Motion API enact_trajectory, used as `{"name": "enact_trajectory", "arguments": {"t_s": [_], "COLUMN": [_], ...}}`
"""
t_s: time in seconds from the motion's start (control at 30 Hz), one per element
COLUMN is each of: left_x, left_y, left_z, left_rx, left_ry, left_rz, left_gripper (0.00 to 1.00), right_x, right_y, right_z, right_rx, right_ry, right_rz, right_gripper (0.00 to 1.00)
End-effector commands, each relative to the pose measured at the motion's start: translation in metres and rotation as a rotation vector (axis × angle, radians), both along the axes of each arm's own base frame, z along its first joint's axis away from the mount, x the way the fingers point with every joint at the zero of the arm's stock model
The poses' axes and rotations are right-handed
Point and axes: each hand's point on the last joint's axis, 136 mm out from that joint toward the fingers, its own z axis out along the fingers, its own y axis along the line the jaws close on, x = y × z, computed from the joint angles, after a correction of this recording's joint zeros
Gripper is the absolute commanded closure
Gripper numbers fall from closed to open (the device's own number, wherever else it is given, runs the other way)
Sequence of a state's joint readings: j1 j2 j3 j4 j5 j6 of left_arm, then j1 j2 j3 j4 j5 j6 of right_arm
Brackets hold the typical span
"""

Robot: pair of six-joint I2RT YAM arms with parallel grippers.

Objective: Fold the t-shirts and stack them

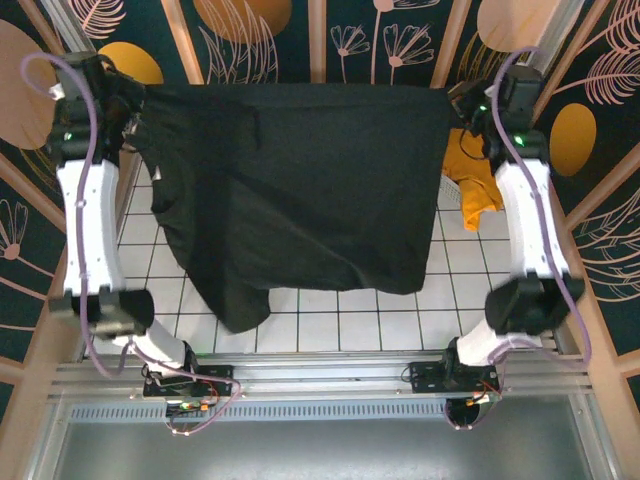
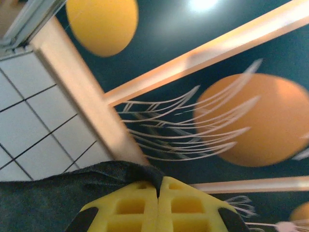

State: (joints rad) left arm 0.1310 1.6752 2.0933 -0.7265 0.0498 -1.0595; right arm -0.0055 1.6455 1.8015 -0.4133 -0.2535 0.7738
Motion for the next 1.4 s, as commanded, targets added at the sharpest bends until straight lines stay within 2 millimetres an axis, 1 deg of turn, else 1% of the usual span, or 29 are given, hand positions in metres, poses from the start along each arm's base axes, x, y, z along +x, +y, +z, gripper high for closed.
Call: {"name": "enact_trajectory", "arguments": {"t_s": [0.0,0.03,0.13,0.17,0.27,0.33,0.37,0.43,0.5,0.53,0.6,0.63,0.67,0.7,0.73,0.77,0.83,0.87,0.9,0.93,0.97,1.0,1.03,1.07,1.1,1.13,1.2,1.27,1.37], "left_x": [-0.002,0.006,0.007,0.005,-0.014,-0.032,-0.043,-0.061,-0.078,-0.086,-0.101,-0.108,-0.113,-0.120,-0.128,-0.135,-0.147,-0.152,-0.157,-0.161,-0.170,-0.177,-0.185,-0.192,-0.200,-0.205,-0.216,-0.232,-0.269], "left_y": [0.016,0.020,0.029,0.031,0.034,0.033,0.033,0.035,0.036,0.037,0.035,0.034,0.031,0.030,0.029,0.029,0.023,0.020,0.014,0.009,0.004,-0.001,-0.006,-0.010,-0.014,-0.020,-0.035,-0.061,-0.113], "left_z": [0.042,0.046,0.076,0.085,0.110,0.119,0.118,0.105,0.078,0.059,0.014,-0.015,-0.038,-0.063,-0.093,-0.119,-0.178,-0.203,-0.230,-0.250,-0.276,-0.296,-0.312,-0.322,-0.329,-0.331,-0.330,-0.334,-0.352], "left_rx": [0.032,0.032,0.035,0.032,0.041,0.044,0.047,0.051,0.041,0.034,0.013,-0.006,-0.018,-0.020,-0.020,-0.021,-0.021,-0.028,-0.035,-0.034,-0.032,-0.030,-0.028,-0.028,-0.026,-0.023,-0.027,-0.050,-0.085], "left_ry": [-0.092,-0.106,-0.185,-0.211,-0.280,-0.297,-0.291,-0.256,-0.204,-0.169,-0.075,-0.010,0.039,0.092,0.161,0.222,0.346,0.395,0.441,0.481,0.543,0.595,0.643,0.680,0.708,0.719,0.720,0.757,0.848], "left_rz": [-0.014,-0.021,-0.023,-0.019,0.007,0.028,0.040,0.078,0.112,0.127,0.143,0.147,0.141,0.140,0.145,0.149,0.114,0.097,0.068,0.041,0.021,-0.006,-0.027,-0.041,-0.053,-0.067,-0.104,-0.176,-0.337], "left_gripper": [1.00,1.00,1.00,1.00,1.00,1.00,1.00,1.00,1.00,1.00,1.00,1.00,0.99,0.99,0.98,0.97,0.82,0.71,0.58,0.50,0.44,0.40,0.39,0.38,0.38,0.38,0.40,0.43,0.47], "right_x": [0.011,0.017,0.027,0.027,0.018,0.007,0.001,-0.015,-0.035,-0.047,-0.074,-0.088,-0.101,-0.116,-0.132,-0.145,-0.172,-0.183,-0.192,-0.199,-0.206,-0.211,-0.214,-0.217,-0.219,-0.220,-0.225,-0.232,-0.236], "right_y": [0.000,-0.001,-0.003,-0.005,-0.010,-0.013,-0.015,-0.017,-0.020,-0.022,-0.024,-0.025,-0.025,-0.025,-0.025,-0.026,-0.022,-0.018,-0.015,-0.010,-0.008,-0.005,-0.005,-0.005,-0.005,-0.006,-0.004,-0.002,0.000], "right_z": [0.021,0.031,0.067,0.083,0.112,0.119,0.118,0.107,0.084,0.066,0.025,-0.006,-0.031,-0.067,-0.102,-0.130,-0.192,-0.220,-0.246,-0.267,-0.281,-0.292,-0.295,-0.295,-0.292,-0.288,-0.283,-0.284,-0.284], "right_rx": [0.063,0.058,0.038,0.030,0.012,0.000,-0.007,-0.013,-0.015,-0.011,0.005,0.011,0.014,0.015,0.016,0.019,0.029,0.027,0.022,0.017,0.007,-0.011,-0.033,-0.064,-0.094,-0.118,-0.161,-0.203,-0.271], "right_ry": [-0.011,-0.032,-0.120,-0.162,-0.232,-0.244,-0.239,-0.214,-0.176,-0.151,-0.081,-0.018,0.036,0.112,0.189,0.249,0.367,0.433,0.496,0.552,0.601,0.642,0.659,0.666,0.664,0.656,0.649,0.661,0.660], "right_rz": [0.032,0.032,0.040,0.040,0.026,0.013,0.004,-0.014,-0.039,-0.055,-0.086,-0.104,-0.118,-0.129,-0.144,-0.155,-0.143,-0.122,-0.097,-0.065,-0.046,-0.029,-0.022,-0.019,-0.021,-0.020,-0.013,0.000,0.016], "right_gripper": [1.00,1.00,1.00,1.00,1.00,1.00,1.00,1.00,1.00,1.00,1.00,1.00,1.00,1.00,1.00,1.00,1.00,0.89,0.76,0.64,0.56,0.51,0.48,0.44,0.43,0.42,0.42,0.43,0.44]}}
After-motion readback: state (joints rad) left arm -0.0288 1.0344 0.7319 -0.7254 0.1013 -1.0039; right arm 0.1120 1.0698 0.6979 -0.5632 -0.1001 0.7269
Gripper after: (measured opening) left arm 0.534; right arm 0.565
